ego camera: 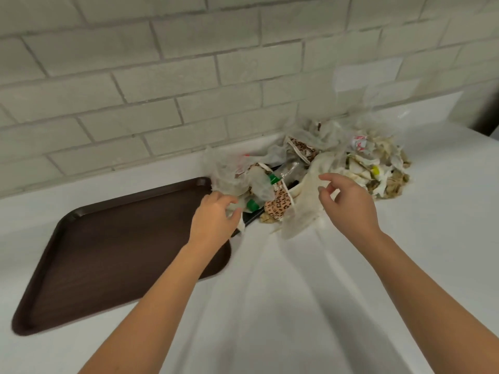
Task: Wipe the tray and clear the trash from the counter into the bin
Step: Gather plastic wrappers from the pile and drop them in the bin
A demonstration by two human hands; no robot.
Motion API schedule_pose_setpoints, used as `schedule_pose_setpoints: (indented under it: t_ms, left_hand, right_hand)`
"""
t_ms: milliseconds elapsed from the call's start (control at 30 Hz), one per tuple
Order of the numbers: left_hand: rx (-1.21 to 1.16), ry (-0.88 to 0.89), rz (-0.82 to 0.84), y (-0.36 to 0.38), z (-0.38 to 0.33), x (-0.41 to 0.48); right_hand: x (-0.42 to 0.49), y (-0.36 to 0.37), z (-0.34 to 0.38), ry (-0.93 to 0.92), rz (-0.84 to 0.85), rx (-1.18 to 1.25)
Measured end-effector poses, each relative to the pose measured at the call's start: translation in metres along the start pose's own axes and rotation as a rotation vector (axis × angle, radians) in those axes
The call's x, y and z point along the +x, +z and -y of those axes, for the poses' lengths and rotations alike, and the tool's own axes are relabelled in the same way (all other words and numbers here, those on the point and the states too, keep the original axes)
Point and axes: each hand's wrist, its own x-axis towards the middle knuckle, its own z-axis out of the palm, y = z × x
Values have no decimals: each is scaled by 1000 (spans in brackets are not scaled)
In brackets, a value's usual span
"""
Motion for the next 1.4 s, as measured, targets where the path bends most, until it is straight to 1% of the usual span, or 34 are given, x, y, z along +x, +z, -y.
schedule_pose_setpoints:
  t_ms: [33,100,167,233,267,300,367,400,433,467,533,600,733,833,1000,1067,1233,1300,1400]
  left_hand:
    - [-7,-39,15,11,-8,7]
    - [-7,-126,-6,29,-20,23]
    - [-60,-295,-14,36,-27,48]
    - [-124,-453,95,36,-28,75]
    - [-119,-482,177,36,-26,87]
    - [-93,-491,258,36,-26,96]
    - [-66,-499,361,41,-27,106]
    - [-69,-502,361,45,-29,109]
    - [-85,-497,317,50,-31,111]
    - [-104,-483,249,55,-31,113]
    - [-142,-434,133,58,-33,117]
    - [-202,-421,43,58,-33,121]
    - [-291,-397,-114,50,-35,131]
    - [-414,-431,-163,40,-40,138]
    - [-584,-474,-217,25,-52,148]
    - [-634,-437,-276,19,-58,153]
    - [-879,-367,-377,0,-71,169]
    - [-968,-380,-411,-11,-79,175]
    - [-1222,-439,-440,-29,-85,183]
  right_hand:
    - [9,-6,-5,-22,8,10]
    - [25,-15,-14,-73,16,22]
    - [42,-22,-20,-125,-1,42]
    - [59,-26,-22,-217,-8,47]
    - [69,-27,-22,-260,35,11]
    - [79,-25,-22,-291,132,-70]
    - [97,-17,-21,-321,396,-330]
    - [103,-10,-22,-322,490,-448]
    - [107,-3,-25,-317,540,-526]
    - [109,3,-28,-314,551,-562]
    - [112,12,-35,-331,487,-517]
    - [114,15,-44,-342,381,-394]
    - [118,7,-57,-281,210,-114]
    - [122,-7,-61,-211,122,33]
    - [127,-30,-59,39,-27,252]
    - [129,-36,-56,62,-86,321]
    - [140,-44,-48,66,-199,476]
    - [144,-49,-39,62,-230,602]
    - [150,-62,-23,72,-282,731]
